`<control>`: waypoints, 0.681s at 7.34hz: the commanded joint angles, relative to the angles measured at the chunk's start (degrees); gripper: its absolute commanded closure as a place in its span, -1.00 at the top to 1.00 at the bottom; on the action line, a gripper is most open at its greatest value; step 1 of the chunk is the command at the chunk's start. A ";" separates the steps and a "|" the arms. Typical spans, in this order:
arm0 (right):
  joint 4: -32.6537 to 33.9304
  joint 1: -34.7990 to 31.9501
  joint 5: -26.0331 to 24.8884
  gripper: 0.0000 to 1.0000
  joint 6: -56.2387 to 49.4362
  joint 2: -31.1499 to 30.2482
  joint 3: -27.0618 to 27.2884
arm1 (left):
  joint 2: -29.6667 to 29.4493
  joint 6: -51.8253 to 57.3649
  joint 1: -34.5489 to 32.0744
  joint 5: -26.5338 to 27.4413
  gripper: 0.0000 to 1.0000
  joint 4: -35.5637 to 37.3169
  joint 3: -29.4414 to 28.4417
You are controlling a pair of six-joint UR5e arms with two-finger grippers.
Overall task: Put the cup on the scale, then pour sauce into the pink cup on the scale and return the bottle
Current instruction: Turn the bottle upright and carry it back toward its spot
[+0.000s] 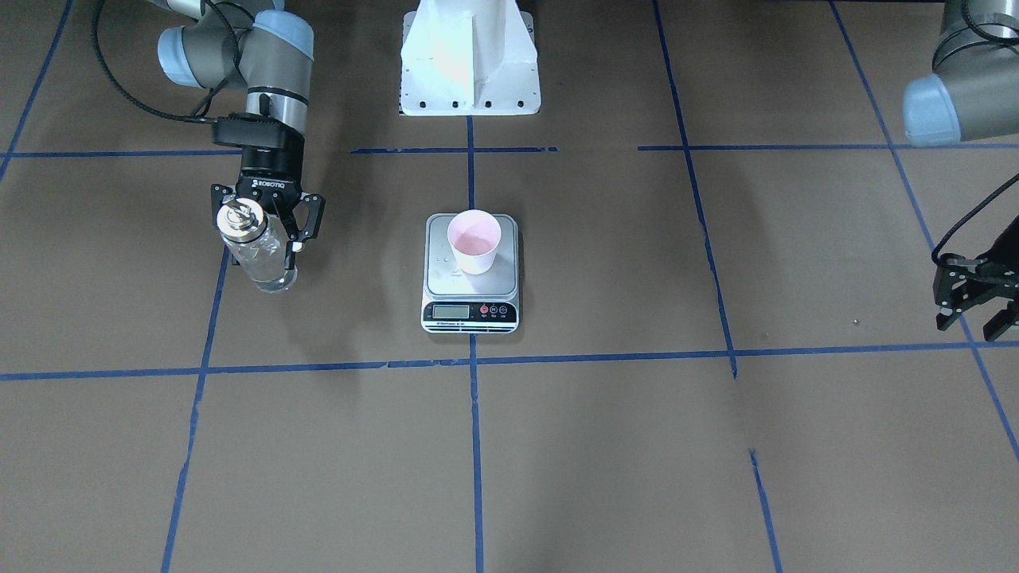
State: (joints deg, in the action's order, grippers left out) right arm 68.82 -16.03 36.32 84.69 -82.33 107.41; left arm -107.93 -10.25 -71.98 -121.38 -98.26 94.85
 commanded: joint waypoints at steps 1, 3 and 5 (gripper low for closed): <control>-0.09 -0.06 0.42 -1.00 3.55 -1.61 -0.88 | 0.00 -0.03 0.00 0.00 0.09 0.00 0.07; -0.09 -0.06 0.33 -1.00 5.55 -1.69 -2.81 | -0.18 -0.03 0.00 0.09 0.09 0.00 0.07; -0.09 -0.76 0.25 -1.00 6.09 -1.43 -3.43 | -0.35 -0.03 0.00 0.17 0.09 0.00 0.25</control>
State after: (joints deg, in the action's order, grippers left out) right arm 68.73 -16.44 36.64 90.26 -83.83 104.37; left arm -108.17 -10.28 -71.98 -121.28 -98.26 94.98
